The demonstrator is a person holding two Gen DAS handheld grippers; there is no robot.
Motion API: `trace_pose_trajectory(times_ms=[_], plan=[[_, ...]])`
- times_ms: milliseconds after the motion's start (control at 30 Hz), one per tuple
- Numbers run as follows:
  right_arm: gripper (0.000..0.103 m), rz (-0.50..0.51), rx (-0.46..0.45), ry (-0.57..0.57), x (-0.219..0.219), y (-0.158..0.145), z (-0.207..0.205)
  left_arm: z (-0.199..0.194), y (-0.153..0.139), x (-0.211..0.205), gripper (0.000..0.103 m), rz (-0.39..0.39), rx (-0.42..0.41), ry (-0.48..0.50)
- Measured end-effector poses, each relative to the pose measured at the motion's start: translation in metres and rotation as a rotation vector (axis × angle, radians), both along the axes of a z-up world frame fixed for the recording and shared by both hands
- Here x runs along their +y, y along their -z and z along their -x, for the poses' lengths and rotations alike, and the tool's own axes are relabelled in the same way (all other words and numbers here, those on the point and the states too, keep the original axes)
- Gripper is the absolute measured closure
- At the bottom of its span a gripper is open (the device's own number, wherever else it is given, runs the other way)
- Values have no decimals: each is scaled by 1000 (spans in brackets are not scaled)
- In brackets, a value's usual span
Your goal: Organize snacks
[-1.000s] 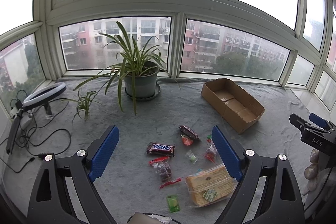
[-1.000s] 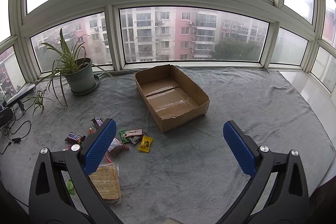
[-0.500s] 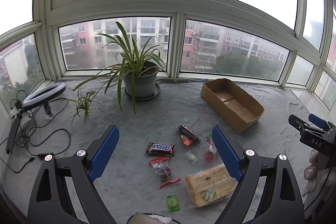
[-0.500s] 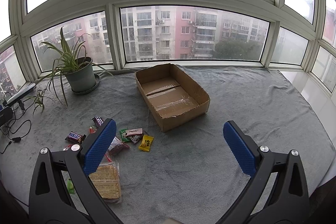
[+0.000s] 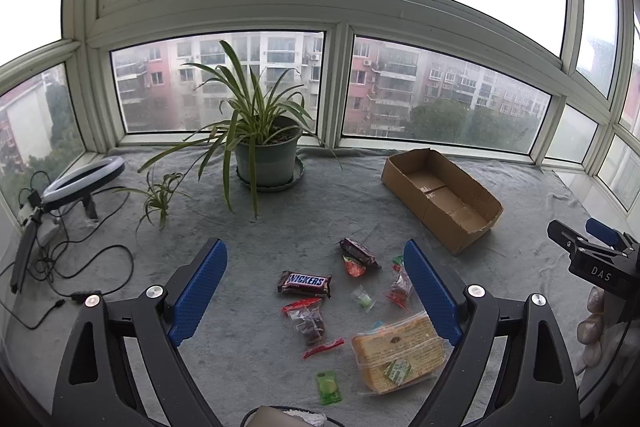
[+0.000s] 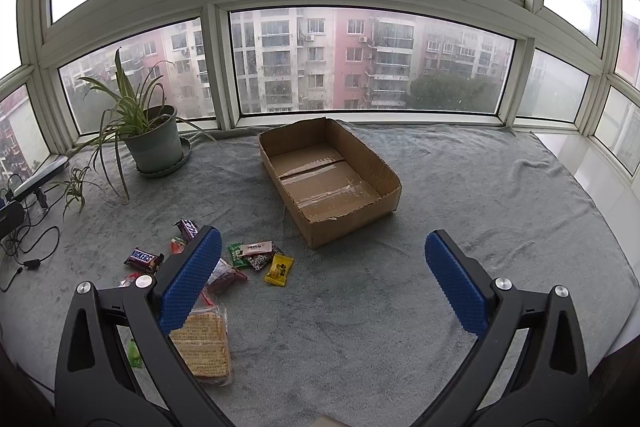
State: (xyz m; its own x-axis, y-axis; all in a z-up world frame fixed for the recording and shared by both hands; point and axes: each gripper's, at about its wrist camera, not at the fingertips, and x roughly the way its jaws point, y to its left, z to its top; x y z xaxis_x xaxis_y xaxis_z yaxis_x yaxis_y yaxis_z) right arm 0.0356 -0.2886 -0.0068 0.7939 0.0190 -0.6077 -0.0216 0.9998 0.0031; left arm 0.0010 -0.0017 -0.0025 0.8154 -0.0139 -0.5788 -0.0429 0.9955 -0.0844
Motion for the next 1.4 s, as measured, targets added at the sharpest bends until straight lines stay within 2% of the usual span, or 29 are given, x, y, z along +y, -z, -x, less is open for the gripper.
trace_pose_trajectory(times_ms=[533, 800, 967, 1133, 1233, 1400], plan=[[0, -11, 52, -24, -1, 9, -7, -2, 6, -3, 13, -10, 23, 21], [0, -96, 126, -139, -5, 26, -13, -5, 19, 1, 13, 0, 66, 43], [0, -185, 247, -247, -3, 53, -22, -8, 39, 10, 13, 59, 136, 74], [0, -213, 364, -333, 13, 88, -27, -14, 69, 13, 14, 131, 250, 126], [0, -269, 430, -380, 21, 107, -28, -17, 86, 10, 15, 193, 320, 172], [0, -316, 523, -421, 35, 136, -34, -24, 112, -3, 22, 279, 426, 235]])
